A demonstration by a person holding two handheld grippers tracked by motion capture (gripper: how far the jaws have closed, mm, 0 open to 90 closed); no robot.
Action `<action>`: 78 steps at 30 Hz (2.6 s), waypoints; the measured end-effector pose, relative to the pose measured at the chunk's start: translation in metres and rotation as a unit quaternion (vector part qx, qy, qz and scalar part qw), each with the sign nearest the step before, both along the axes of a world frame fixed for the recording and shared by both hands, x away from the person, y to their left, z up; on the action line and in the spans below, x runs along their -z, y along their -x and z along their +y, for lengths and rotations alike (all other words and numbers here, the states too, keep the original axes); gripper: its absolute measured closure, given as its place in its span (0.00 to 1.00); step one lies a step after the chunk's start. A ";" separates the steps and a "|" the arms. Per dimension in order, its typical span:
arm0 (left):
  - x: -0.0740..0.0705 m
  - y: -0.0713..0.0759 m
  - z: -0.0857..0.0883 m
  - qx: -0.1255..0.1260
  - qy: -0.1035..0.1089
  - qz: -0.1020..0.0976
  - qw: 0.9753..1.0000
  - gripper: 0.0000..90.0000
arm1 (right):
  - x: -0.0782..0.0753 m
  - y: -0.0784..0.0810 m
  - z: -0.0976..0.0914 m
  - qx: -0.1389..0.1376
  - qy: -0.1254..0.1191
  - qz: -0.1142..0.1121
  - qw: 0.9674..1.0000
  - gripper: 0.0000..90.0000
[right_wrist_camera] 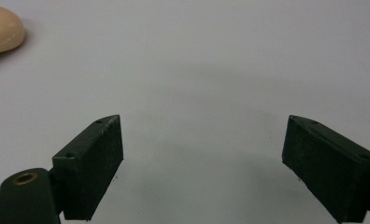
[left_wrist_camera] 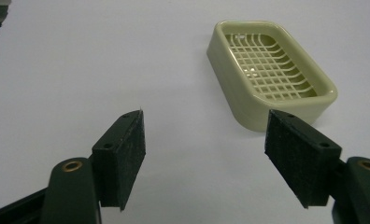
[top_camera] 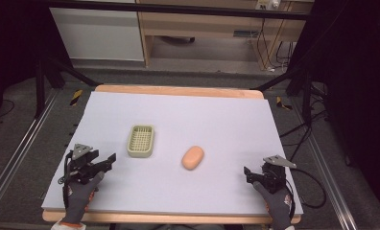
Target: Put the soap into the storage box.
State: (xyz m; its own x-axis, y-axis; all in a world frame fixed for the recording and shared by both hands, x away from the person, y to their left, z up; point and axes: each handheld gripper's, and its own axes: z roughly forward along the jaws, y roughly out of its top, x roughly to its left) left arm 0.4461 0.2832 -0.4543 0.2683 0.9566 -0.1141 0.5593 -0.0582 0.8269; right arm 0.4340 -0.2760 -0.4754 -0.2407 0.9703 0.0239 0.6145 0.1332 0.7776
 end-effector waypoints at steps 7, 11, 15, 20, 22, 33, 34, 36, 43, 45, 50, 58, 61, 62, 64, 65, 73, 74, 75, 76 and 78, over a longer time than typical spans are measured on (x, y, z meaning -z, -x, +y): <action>-0.002 0.002 -0.010 0.015 -0.004 0.001 1.000 0.32 | -0.001 0.001 -0.002 0.011 0.002 -0.003 1.000 0.13; -0.004 0.004 -0.016 0.022 -0.005 0.000 1.000 0.32 | -0.001 0.001 0.000 0.009 0.005 -0.002 1.000 0.13; -0.005 0.005 -0.020 0.028 -0.004 -0.002 1.000 0.32 | -0.001 0.001 0.001 0.009 0.006 -0.001 1.000 0.13; -0.008 0.005 -0.025 0.035 -0.004 -0.005 0.999 0.33 | -0.001 0.001 0.001 0.013 0.011 -0.003 1.000 0.11; -0.010 0.006 -0.028 0.039 -0.004 -0.007 0.999 0.33 | -0.001 0.001 0.002 0.015 0.009 -0.004 1.000 0.11; -0.013 0.007 -0.041 0.056 -0.010 -0.010 0.998 0.34 | -0.001 0.002 0.003 0.013 0.010 -0.007 1.000 0.11; -0.014 0.007 -0.042 0.056 -0.009 -0.012 0.998 0.34 | -0.002 0.003 0.004 0.014 0.008 -0.006 1.000 0.11; -0.014 0.007 -0.045 0.059 -0.011 -0.012 0.998 0.34 | -0.002 0.003 0.004 0.013 0.009 -0.008 1.000 0.11; -0.016 0.007 -0.052 0.065 -0.010 -0.014 0.998 0.34 | -0.002 0.003 0.004 0.014 0.011 -0.011 1.000 0.11; -0.018 0.005 -0.056 0.068 -0.008 -0.015 0.998 0.34 | -0.003 0.003 0.003 0.019 0.010 -0.013 1.000 0.11; -0.023 0.003 -0.062 0.077 -0.014 -0.021 0.997 0.34 | -0.003 0.004 0.004 0.021 0.009 -0.014 1.000 0.11; -0.035 0.000 -0.069 0.081 -0.007 -0.034 0.996 0.33 | -0.004 0.004 0.004 0.021 0.010 -0.016 1.000 0.11; -0.037 -0.001 -0.072 0.084 -0.008 -0.036 0.996 0.33 | -0.004 0.004 0.004 0.022 0.008 -0.016 1.000 0.11; -0.038 -0.002 -0.075 0.086 -0.007 -0.037 0.996 0.33 | -0.005 0.004 0.004 0.022 0.008 -0.016 1.000 0.11; -0.040 -0.004 -0.078 0.088 -0.004 -0.039 0.995 0.32 | -0.005 0.004 0.004 0.022 0.008 -0.016 1.000 0.11; -0.040 -0.004 -0.079 0.090 -0.004 -0.039 0.995 0.32 | -0.005 0.004 0.004 0.022 0.007 -0.016 1.000 0.11; -0.043 -0.009 -0.094 0.101 -0.007 -0.042 0.994 0.31 | -0.005 0.004 0.004 0.021 0.007 -0.016 1.000 0.11; -0.043 -0.010 -0.096 0.102 -0.007 -0.043 0.994 0.31 | -0.005 0.004 0.004 0.021 0.008 -0.016 1.000 0.10; -0.044 -0.011 -0.098 0.105 -0.008 -0.042 0.994 0.30 | -0.005 0.004 0.004 0.020 0.009 -0.016 1.000 0.10; -0.044 -0.011 -0.099 0.105 -0.008 -0.043 0.994 0.30 | -0.005 0.004 0.004 0.020 0.008 -0.016 1.000 0.10; -0.044 -0.013 -0.103 0.108 -0.010 -0.042 0.993 0.30 | -0.005 0.004 0.004 0.020 0.009 -0.017 1.000 0.10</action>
